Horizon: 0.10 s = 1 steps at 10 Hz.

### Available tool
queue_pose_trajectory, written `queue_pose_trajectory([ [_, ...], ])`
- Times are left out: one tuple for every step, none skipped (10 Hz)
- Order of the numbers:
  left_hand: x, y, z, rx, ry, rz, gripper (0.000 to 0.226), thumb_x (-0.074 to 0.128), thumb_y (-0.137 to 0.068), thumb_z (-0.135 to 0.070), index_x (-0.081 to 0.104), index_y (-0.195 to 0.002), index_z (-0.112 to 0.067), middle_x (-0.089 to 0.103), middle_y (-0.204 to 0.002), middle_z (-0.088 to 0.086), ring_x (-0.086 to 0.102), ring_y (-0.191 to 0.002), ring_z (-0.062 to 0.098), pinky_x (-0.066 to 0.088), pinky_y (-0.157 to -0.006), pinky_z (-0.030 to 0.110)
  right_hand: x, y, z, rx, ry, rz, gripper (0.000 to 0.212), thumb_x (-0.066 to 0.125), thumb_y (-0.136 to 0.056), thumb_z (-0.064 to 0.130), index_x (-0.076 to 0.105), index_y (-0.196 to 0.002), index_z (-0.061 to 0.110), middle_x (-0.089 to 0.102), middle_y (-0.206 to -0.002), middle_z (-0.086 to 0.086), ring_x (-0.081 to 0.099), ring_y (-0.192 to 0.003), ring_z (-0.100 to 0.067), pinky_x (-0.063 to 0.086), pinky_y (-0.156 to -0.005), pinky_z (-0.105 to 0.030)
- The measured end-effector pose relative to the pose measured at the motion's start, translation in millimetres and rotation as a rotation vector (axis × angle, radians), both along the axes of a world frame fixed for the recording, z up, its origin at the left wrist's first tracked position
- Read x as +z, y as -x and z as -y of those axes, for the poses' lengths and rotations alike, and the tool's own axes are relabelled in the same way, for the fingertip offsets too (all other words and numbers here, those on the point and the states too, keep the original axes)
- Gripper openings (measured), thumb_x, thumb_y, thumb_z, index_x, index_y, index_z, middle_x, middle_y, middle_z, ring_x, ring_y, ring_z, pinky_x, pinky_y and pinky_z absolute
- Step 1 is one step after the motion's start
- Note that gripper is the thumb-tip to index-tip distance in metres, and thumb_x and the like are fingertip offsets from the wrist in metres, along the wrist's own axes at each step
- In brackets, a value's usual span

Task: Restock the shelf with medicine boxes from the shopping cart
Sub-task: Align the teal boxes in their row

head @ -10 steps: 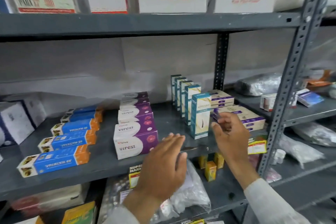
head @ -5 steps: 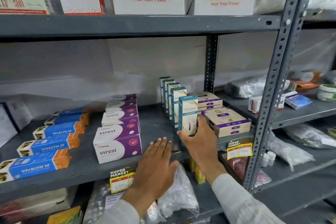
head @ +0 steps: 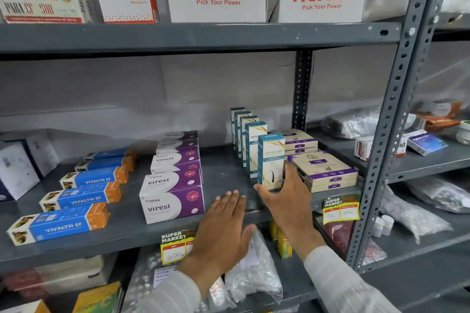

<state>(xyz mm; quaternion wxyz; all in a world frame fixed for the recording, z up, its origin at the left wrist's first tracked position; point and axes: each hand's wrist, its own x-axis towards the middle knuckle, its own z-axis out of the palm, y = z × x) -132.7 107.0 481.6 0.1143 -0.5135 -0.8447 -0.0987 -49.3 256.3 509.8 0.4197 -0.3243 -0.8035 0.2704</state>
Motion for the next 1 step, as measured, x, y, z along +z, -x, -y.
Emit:
queue_pose_trajectory([
  [24.2, -1.2, 9.1, -0.063, -0.134, 0.141, 0.067, 0.029, -0.106, -0.057, 0.014, -0.163, -0.026, 0.009, -0.172, -0.008, 0.007, -0.157, 0.009, 0.000, -0.124, 0.030, 15.4, -14.9, 2.5, -0.016, 0.024, -0.054, 0.094, 0.078, -0.076, 0.057, 0.031, -0.151, 0.027, 0.052, -0.147, 0.003, 0.047, -0.138, -0.018, 0.046, -0.111, -0.047],
])
